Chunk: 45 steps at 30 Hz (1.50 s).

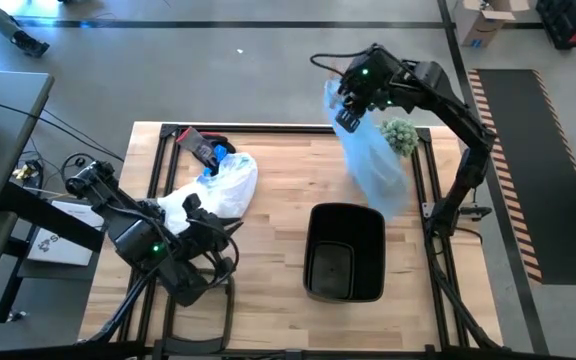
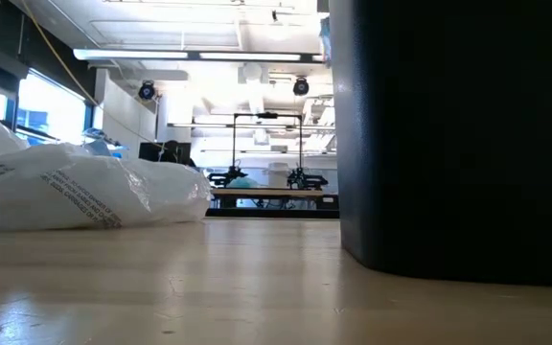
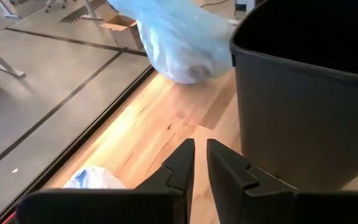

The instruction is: Place trash/remove bag and relplace

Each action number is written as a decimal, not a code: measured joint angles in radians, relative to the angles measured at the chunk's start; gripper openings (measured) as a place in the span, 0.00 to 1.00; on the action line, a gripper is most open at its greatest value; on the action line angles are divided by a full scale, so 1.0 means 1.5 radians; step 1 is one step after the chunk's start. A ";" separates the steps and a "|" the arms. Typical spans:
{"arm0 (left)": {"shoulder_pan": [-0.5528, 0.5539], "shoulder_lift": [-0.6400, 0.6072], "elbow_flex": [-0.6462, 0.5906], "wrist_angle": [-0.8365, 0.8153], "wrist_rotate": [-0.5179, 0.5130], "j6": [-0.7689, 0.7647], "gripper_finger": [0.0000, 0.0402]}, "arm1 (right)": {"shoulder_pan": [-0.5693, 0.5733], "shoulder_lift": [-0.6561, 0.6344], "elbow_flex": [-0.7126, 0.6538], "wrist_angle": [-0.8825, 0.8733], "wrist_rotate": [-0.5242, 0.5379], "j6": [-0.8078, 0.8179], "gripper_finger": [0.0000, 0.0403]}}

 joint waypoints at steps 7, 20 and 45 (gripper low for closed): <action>0.023 0.000 0.000 -0.019 0.007 0.000 0.13 | -0.010 -0.026 0.000 -0.052 0.049 -0.015 0.44; 0.087 0.000 0.000 -0.047 0.029 0.000 0.24 | 0.018 -0.115 -0.177 -0.097 -0.148 0.037 0.66; 0.743 -0.005 -0.315 0.222 0.512 0.565 0.33 | 0.465 -0.536 -0.928 0.759 -0.154 0.232 0.66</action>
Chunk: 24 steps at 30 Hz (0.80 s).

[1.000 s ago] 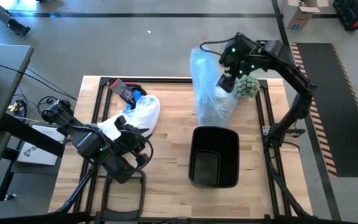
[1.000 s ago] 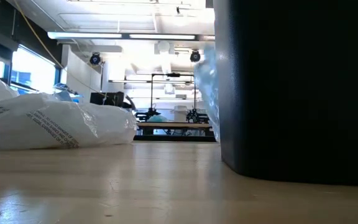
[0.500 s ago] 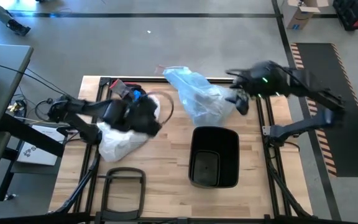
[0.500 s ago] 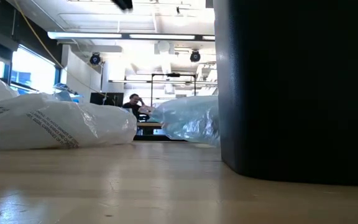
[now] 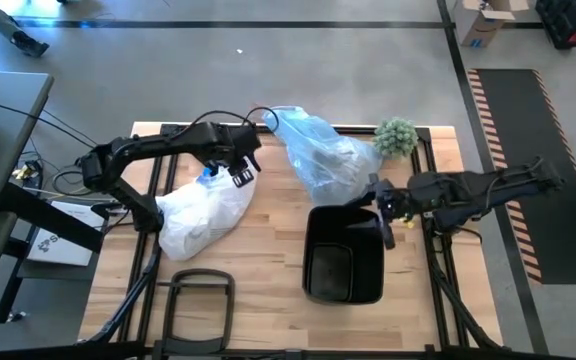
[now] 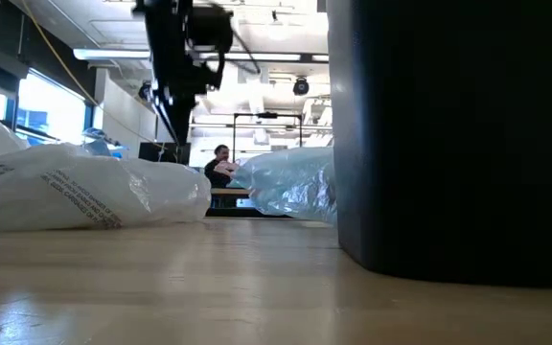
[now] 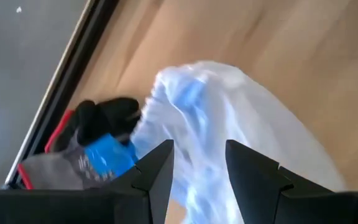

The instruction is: Place trash/remove bag and relplace

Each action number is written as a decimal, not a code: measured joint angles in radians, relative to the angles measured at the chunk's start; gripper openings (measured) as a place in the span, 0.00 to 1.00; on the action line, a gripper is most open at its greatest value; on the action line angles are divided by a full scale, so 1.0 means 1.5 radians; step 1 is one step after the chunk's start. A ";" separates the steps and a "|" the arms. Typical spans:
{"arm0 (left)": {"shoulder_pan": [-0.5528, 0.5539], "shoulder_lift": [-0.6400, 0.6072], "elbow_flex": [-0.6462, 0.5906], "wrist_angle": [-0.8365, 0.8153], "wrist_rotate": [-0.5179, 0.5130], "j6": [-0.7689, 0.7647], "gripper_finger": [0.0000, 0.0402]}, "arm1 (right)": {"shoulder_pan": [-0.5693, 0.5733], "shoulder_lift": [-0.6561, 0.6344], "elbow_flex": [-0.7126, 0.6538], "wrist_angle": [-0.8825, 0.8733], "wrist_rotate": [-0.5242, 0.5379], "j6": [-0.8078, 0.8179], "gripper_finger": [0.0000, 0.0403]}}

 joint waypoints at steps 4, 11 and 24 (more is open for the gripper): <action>0.039 0.000 -0.054 0.093 -0.005 0.062 0.33 | 0.017 0.001 -0.045 0.075 0.003 0.004 0.66; 0.090 0.013 -0.121 0.204 0.080 0.139 0.33 | 0.020 0.002 -0.055 0.104 0.003 -0.003 0.66; 0.154 0.099 -0.127 0.208 0.199 0.141 0.06 | 0.020 0.004 -0.056 0.120 0.003 -0.013 0.66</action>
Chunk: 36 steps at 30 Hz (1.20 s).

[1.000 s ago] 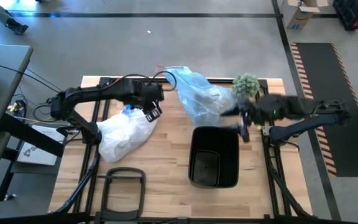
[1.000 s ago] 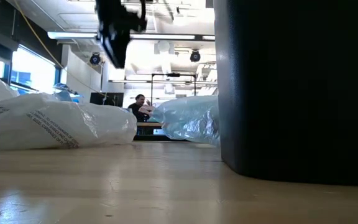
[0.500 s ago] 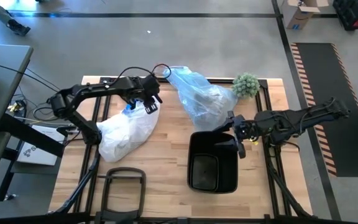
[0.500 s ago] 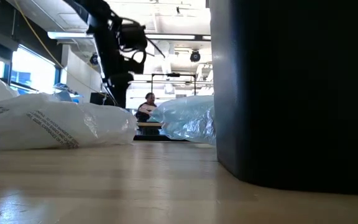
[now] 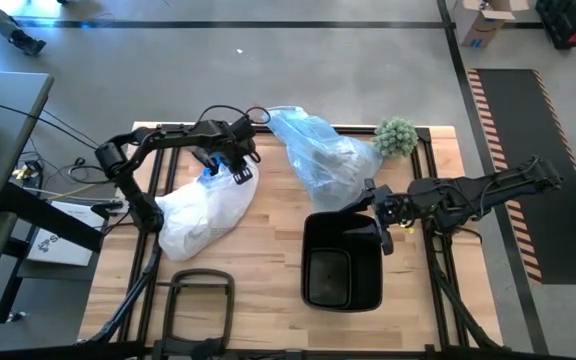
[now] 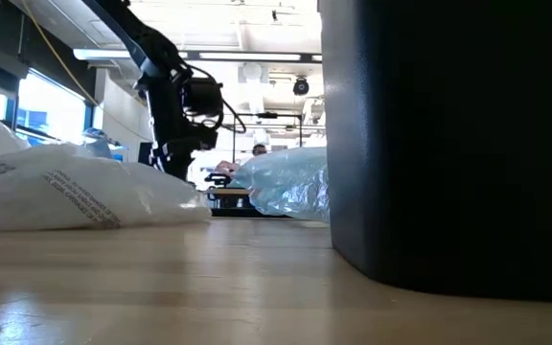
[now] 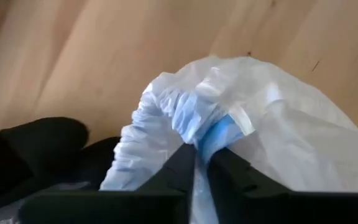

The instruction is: Place trash/remove bag and relplace

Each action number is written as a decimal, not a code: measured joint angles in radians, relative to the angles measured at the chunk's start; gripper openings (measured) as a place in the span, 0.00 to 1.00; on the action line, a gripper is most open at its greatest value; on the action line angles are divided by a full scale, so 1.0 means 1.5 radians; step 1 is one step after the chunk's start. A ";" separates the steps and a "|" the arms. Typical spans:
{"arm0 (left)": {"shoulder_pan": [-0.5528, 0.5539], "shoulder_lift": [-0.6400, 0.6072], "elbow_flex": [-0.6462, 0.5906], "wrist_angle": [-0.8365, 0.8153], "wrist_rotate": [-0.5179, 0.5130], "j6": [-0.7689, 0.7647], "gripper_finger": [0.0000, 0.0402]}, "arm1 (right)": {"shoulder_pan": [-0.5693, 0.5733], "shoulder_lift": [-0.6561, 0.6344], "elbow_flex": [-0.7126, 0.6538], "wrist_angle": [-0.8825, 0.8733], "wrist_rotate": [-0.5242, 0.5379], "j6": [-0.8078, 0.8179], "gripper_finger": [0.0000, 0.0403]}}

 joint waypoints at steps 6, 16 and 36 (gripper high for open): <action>-0.046 -0.013 0.043 -0.033 -0.019 0.032 0.00 | 0.000 0.001 -0.001 0.018 0.000 0.002 0.66; -0.255 -0.184 0.291 -0.169 -0.162 0.062 0.00 | 0.000 0.001 -0.002 0.051 0.042 -0.006 0.66; -0.699 -0.180 0.623 0.499 -0.156 0.358 0.00 | 0.099 0.122 0.474 -0.190 0.113 -0.228 0.66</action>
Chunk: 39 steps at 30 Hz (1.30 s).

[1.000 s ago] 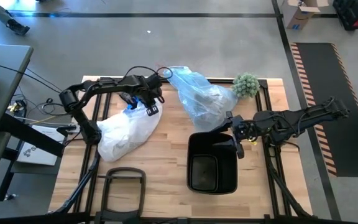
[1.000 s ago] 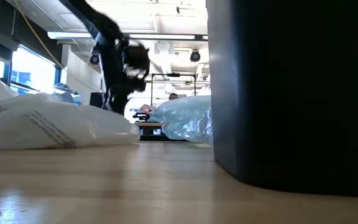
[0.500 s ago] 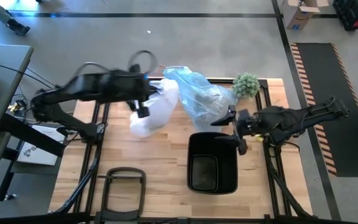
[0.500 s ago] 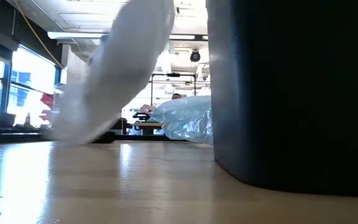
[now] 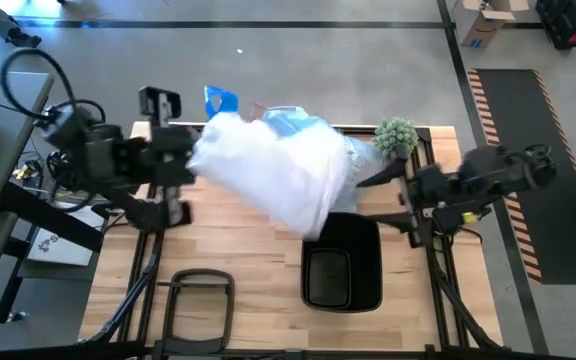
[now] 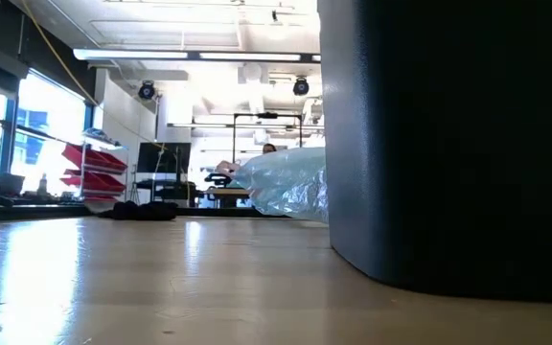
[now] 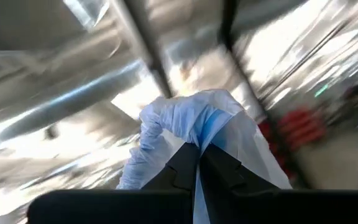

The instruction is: Place trash/remove bag and relplace

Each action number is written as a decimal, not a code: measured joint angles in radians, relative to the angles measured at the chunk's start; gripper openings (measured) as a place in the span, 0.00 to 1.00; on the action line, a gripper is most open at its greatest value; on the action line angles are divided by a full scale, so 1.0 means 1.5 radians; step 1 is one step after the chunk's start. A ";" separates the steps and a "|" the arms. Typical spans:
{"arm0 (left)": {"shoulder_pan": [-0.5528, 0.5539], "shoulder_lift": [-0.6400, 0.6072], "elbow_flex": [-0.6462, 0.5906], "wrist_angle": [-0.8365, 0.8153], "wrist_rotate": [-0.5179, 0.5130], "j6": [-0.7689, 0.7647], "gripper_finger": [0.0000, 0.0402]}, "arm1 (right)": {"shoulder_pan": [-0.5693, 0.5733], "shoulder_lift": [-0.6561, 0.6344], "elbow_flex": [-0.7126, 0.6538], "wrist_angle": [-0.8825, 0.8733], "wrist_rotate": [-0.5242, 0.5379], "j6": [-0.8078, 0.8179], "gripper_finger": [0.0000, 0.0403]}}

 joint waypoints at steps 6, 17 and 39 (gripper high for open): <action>-0.039 0.079 0.059 0.003 0.144 -0.064 0.00 | 0.089 0.000 0.093 -0.085 0.140 -0.017 0.66; 0.004 0.191 0.105 0.147 0.133 0.064 0.00 | 0.163 0.016 0.095 -0.153 0.287 0.010 0.66; 0.200 0.361 0.233 0.441 0.241 -0.227 0.00 | 0.252 0.015 0.095 -0.169 0.493 0.011 0.66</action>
